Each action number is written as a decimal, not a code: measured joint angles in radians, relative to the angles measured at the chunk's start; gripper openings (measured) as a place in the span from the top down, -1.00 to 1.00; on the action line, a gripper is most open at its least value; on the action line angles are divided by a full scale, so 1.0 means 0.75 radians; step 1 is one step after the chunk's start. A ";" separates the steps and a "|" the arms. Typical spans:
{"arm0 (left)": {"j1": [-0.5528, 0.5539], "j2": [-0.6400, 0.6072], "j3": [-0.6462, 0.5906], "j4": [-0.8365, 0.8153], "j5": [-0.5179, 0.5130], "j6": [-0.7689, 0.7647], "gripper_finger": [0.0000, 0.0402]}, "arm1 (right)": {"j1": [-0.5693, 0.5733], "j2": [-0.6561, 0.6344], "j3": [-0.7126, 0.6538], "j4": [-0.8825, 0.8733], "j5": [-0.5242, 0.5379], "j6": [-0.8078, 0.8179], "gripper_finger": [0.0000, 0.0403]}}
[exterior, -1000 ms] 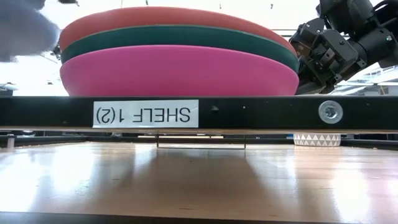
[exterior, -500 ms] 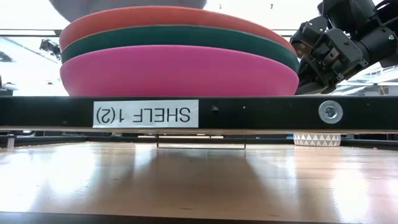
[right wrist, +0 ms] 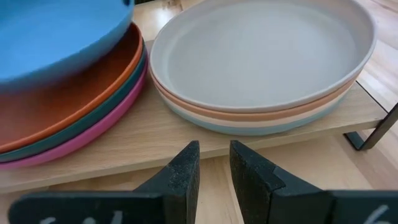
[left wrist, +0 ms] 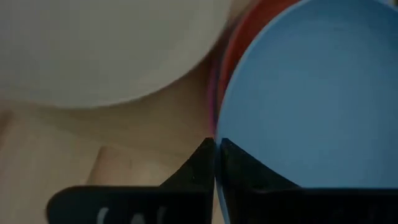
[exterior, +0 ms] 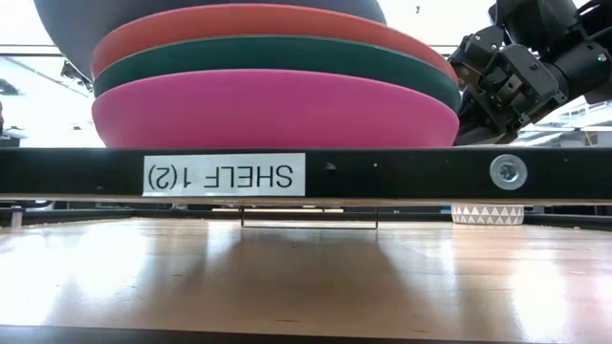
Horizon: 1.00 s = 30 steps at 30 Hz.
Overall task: Place and stack plates onto a shelf
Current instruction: Stack the blue plate on top of the dark blue plate on the shelf, then return to Home Position
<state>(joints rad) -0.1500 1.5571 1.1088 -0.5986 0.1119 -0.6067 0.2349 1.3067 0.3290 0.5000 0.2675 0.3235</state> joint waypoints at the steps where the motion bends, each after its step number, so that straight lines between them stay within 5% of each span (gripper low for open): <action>1: -0.007 0.007 0.000 0.022 0.002 0.020 0.86 | 0.000 0.000 0.000 0.000 0.000 0.007 0.53; 9: -0.038 0.011 0.000 0.216 -0.045 0.067 0.43 | 0.000 0.000 0.000 -0.001 -0.001 0.010 0.53; 13: -0.034 -0.005 0.001 0.149 0.096 0.139 0.30 | 0.013 0.000 0.000 -0.004 -0.001 0.023 0.53; 20: -0.048 -0.050 -0.001 -0.217 0.051 0.314 0.29 | 0.042 0.000 0.000 -0.007 -0.001 0.023 0.53; 25: -0.078 -0.131 -0.030 -0.031 -0.005 0.509 0.33 | 0.059 -0.005 -0.016 0.044 -0.008 0.045 0.53; 30: -0.073 -0.319 -0.191 0.128 -0.073 0.614 0.44 | 0.078 -0.034 -0.095 0.334 -0.223 0.027 0.53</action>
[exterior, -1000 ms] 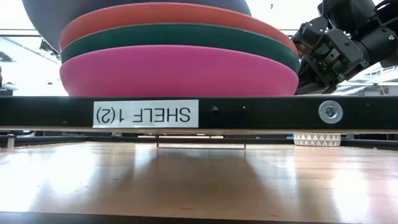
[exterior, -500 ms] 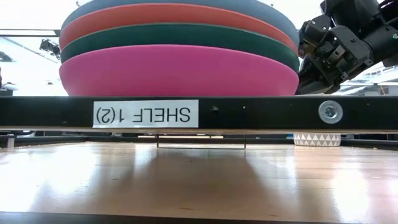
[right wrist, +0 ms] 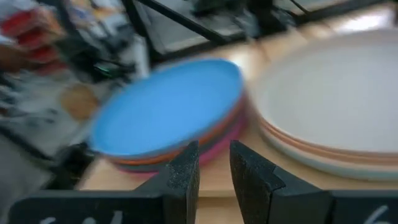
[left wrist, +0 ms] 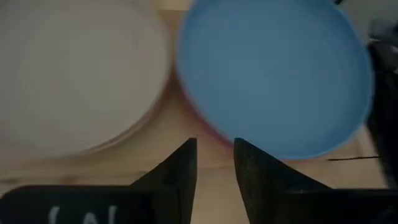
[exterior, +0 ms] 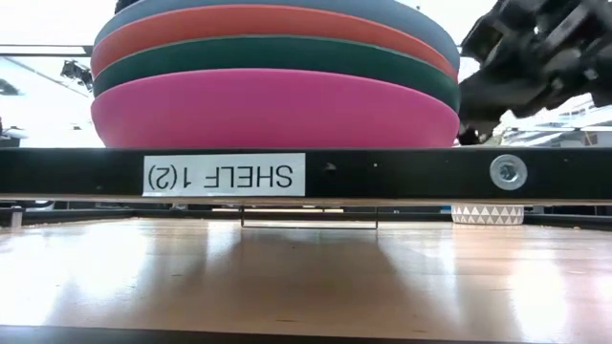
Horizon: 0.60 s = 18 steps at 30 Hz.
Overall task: Place and stack plates onto a shelf
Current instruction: Return to Home Position
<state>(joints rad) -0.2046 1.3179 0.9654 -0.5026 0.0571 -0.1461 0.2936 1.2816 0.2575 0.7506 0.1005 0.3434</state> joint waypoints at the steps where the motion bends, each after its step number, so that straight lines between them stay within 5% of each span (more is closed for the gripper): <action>1: 0.001 -0.050 -0.045 0.021 -0.030 0.004 0.46 | 0.005 -0.004 -0.020 0.074 -0.036 -0.005 0.53; 12: -0.001 -0.533 -0.507 0.379 -0.147 0.051 0.55 | 0.014 -0.206 -0.258 0.440 -0.178 0.029 0.53; 18: -0.003 -0.706 -0.686 0.506 -0.205 0.139 0.56 | 0.007 -0.461 -0.336 0.363 -0.152 0.067 0.53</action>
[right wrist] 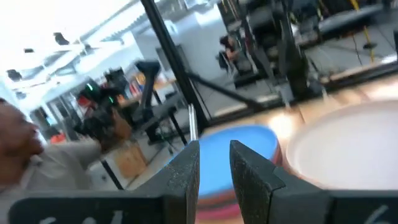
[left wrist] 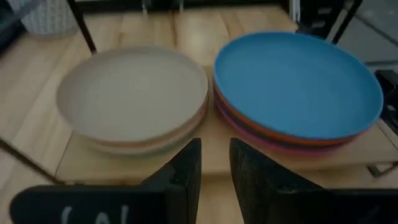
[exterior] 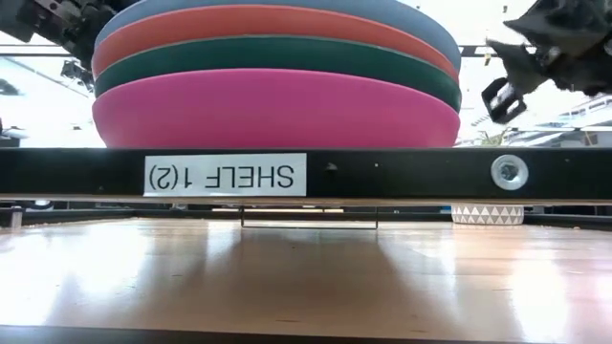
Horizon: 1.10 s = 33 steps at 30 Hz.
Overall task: Place and stack plates onto a shelf
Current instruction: Return to Home Position
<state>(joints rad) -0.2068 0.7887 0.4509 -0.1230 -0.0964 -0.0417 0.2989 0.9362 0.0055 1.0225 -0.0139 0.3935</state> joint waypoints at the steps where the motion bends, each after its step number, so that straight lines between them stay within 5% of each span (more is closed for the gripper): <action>1: 0.002 -0.028 -0.035 0.044 -0.001 0.012 0.56 | 0.000 -0.028 0.003 -0.003 0.007 0.000 0.53; 7: 0.019 -0.228 -0.294 0.216 -0.018 0.043 0.56 | -0.003 -0.231 0.001 -0.182 0.090 -0.077 0.53; 17: 0.000 -0.432 -0.587 0.535 -0.020 -0.100 0.56 | -0.003 -0.503 0.001 -0.661 0.512 -0.078 0.53; 26: -0.042 -0.470 -0.590 0.548 -0.039 0.006 0.69 | -0.003 -0.586 0.001 -0.697 0.544 -0.131 0.53; 33: -0.042 -0.468 -0.590 0.548 -0.051 -0.230 0.71 | -0.003 -0.586 0.001 -0.697 0.509 -0.135 0.53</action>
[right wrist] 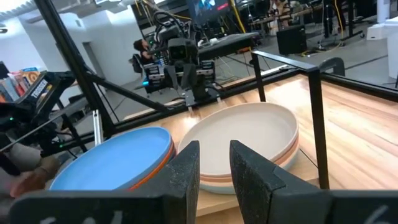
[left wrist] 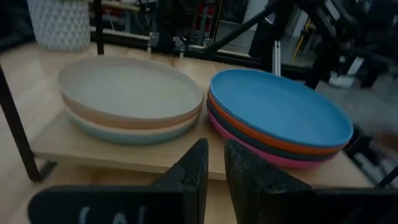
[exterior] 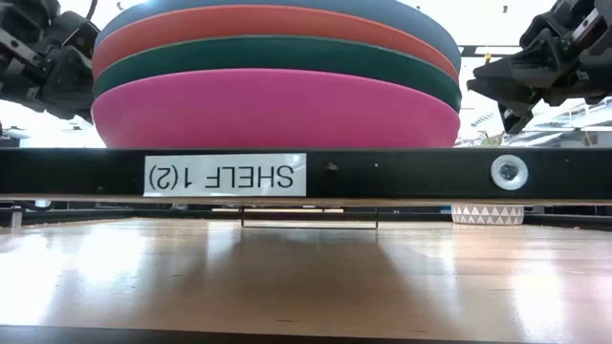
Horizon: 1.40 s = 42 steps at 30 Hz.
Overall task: Place and stack plates onto a shelf
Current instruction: Return to Home Position
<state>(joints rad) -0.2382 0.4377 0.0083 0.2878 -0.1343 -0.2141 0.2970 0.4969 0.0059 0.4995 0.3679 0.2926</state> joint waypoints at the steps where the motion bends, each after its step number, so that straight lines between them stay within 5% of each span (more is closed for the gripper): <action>1: 0.000 0.000 0.000 0.000 0.000 -0.036 0.71 | 0.000 -0.001 0.000 0.001 -0.001 0.000 0.53; 42: 0.001 0.000 -0.001 -0.001 0.000 -0.085 0.72 | 0.000 0.000 0.000 0.000 -0.004 0.000 0.53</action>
<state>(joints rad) -0.2379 0.4377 0.0074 0.2874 -0.1345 -0.2775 0.2970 0.4969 0.0059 0.4998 0.3653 0.2928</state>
